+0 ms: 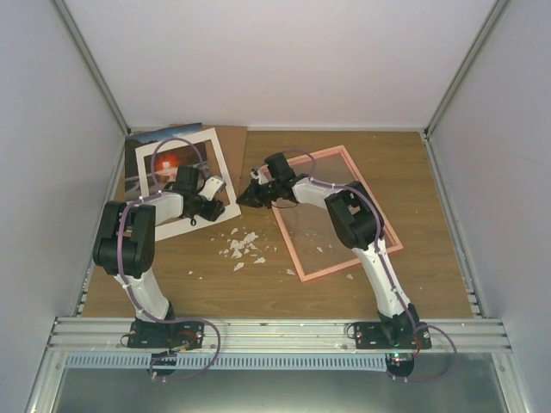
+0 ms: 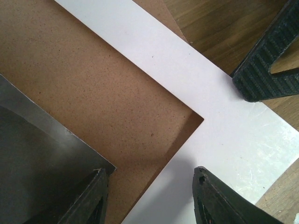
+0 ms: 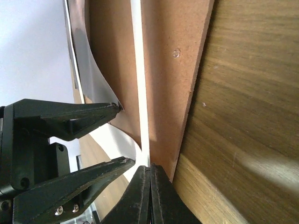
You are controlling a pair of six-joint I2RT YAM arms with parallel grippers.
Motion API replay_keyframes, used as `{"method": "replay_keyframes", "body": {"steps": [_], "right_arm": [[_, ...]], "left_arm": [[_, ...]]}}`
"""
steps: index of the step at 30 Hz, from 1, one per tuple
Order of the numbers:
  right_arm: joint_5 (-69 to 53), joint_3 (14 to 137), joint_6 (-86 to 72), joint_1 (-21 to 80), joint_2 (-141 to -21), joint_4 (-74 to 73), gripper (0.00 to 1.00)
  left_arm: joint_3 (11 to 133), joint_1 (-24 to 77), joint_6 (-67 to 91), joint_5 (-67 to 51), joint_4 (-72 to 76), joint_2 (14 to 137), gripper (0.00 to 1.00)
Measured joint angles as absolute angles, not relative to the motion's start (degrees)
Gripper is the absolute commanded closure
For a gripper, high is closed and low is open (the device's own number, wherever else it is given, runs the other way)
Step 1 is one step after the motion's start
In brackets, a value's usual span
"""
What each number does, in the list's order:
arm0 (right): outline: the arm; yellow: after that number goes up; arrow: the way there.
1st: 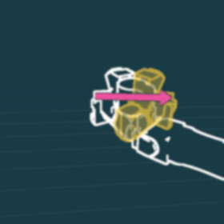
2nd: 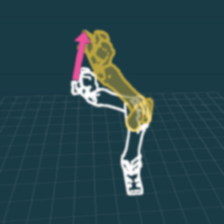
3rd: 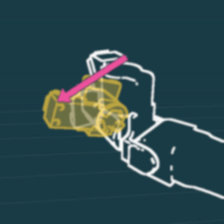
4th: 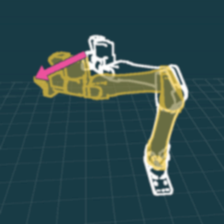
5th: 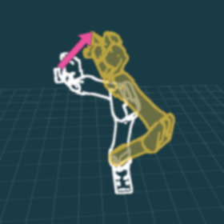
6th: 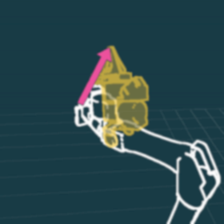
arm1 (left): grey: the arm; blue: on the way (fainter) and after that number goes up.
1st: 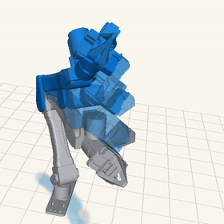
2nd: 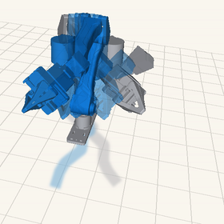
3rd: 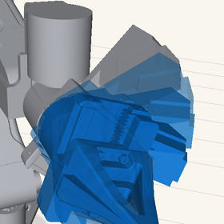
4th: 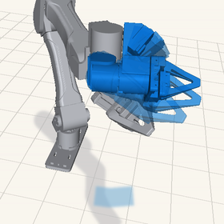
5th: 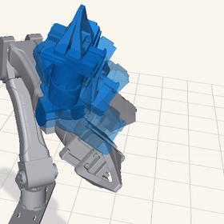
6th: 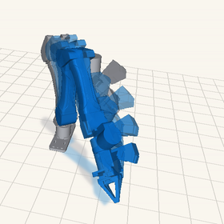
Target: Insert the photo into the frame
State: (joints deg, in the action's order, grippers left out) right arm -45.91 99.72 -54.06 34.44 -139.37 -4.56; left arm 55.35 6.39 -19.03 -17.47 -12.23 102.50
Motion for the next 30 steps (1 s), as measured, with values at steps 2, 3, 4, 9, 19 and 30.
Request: {"method": "replay_keyframes", "body": {"steps": [2,3,4,9,19,30], "right_arm": [[-45.9,100.2,-53.5,34.4,-139.4,-5.1,1.0],[-45.9,100.2,-53.2,34.4,-139.3,-5.3,0.99],[-45.9,100.2,-52.7,34.4,-139.3,-5.6,0.99],[-45.9,99.3,-50.8,34.2,-138.2,-6.2,1.0],[-46.4,89.7,-46.4,33.2,-131.5,-6.4,0.99],[-48.1,86.7,-45.3,33.1,-130.1,-3.3,0.99]], "left_arm": [[55.4,6.4,-19.0,-17.6,-12.2,102.5,0.48],[55.3,6.4,-19.0,-17.7,-12.2,102.3,0.48],[55.2,6.4,-19.0,-17.8,-12.2,102.2,0.48],[54.4,6.5,-19.0,-18.2,-12.3,101.6,0.48],[54.4,6.5,-18.8,-19.3,-12.3,101.6,0.46],[56.8,7.5,-16.9,-23.5,-12.8,103.7,0.45]]}}
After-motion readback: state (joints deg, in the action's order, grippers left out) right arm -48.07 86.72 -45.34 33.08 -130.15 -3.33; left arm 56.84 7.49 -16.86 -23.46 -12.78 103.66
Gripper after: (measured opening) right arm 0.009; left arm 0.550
